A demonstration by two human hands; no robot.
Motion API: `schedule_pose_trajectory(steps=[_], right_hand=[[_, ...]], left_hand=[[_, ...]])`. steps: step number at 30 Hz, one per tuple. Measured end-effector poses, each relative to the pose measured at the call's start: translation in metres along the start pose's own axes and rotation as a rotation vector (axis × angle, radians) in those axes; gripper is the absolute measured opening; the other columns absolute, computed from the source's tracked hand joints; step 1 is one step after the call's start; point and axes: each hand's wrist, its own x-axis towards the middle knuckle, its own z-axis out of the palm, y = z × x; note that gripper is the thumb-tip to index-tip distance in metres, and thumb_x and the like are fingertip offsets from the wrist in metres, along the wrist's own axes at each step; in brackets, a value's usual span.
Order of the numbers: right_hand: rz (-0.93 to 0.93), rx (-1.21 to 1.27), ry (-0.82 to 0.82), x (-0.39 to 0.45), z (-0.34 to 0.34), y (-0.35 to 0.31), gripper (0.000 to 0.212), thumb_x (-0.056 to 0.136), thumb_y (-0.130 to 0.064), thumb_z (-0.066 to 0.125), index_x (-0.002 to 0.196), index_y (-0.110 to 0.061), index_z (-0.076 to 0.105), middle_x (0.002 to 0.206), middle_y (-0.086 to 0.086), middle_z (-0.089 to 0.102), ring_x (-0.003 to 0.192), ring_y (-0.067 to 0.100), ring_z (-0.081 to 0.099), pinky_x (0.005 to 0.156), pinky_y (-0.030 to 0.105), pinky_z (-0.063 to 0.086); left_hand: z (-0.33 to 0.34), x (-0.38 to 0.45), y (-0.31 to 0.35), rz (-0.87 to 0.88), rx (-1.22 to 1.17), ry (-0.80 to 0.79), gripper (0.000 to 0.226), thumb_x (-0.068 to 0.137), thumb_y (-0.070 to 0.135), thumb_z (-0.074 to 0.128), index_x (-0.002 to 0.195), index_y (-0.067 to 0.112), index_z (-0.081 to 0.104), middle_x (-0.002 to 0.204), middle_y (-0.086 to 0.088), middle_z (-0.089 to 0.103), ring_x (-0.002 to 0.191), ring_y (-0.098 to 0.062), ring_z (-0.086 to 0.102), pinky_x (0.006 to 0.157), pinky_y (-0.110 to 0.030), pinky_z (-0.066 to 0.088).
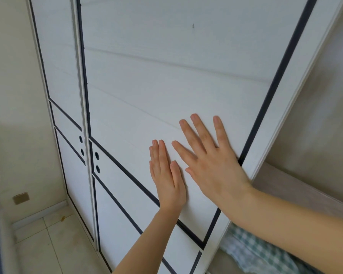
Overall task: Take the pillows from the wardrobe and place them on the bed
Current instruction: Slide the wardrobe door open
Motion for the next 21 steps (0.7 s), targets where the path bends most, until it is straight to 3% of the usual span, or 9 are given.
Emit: schedule_pose_trajectory(steps=[11,16,19,21], right_hand=[[-0.004,0.011,-0.006,0.017,0.0,-0.007,0.072,0.099,-0.052,0.017,0.151,-0.015,-0.015,0.15,0.031,-0.031,0.136,0.053,-0.028,0.104,0.07,-0.021],[0.001,0.029,0.005,0.018,-0.001,-0.009,0.075,0.099,-0.05,0.026,0.153,-0.014,-0.011,0.152,0.031,-0.026,0.138,0.053,-0.024,0.104,0.071,-0.019],[0.009,0.14,0.031,0.018,-0.006,-0.007,0.068,0.099,-0.043,0.031,0.154,-0.013,0.004,0.158,0.026,-0.01,0.142,0.05,-0.017,0.108,0.069,-0.016],[-0.003,0.267,0.089,0.018,-0.011,-0.005,0.058,0.1,-0.039,0.033,0.15,-0.01,0.026,0.16,0.02,0.011,0.146,0.044,-0.006,0.112,0.067,-0.005]], left_hand=[[-0.01,0.015,-0.01,-0.014,-0.009,-0.013,0.051,0.102,0.032,0.02,0.152,0.031,0.01,0.163,0.014,0.005,0.15,-0.004,-0.001,0.123,-0.042,0.007],[-0.016,0.019,-0.014,-0.008,0.0,-0.044,0.053,0.102,0.032,0.023,0.154,0.026,0.013,0.164,0.011,0.008,0.15,-0.003,0.0,0.123,-0.039,0.009],[-0.02,0.02,-0.014,-0.015,0.01,-0.056,0.053,0.103,0.03,0.025,0.155,0.021,0.017,0.164,0.008,0.011,0.15,-0.004,0.003,0.123,-0.043,0.012],[-0.025,0.02,-0.01,-0.017,-0.026,-0.058,0.051,0.104,0.028,0.028,0.154,0.02,0.021,0.164,0.006,0.015,0.15,-0.005,0.007,0.122,-0.045,0.016]])
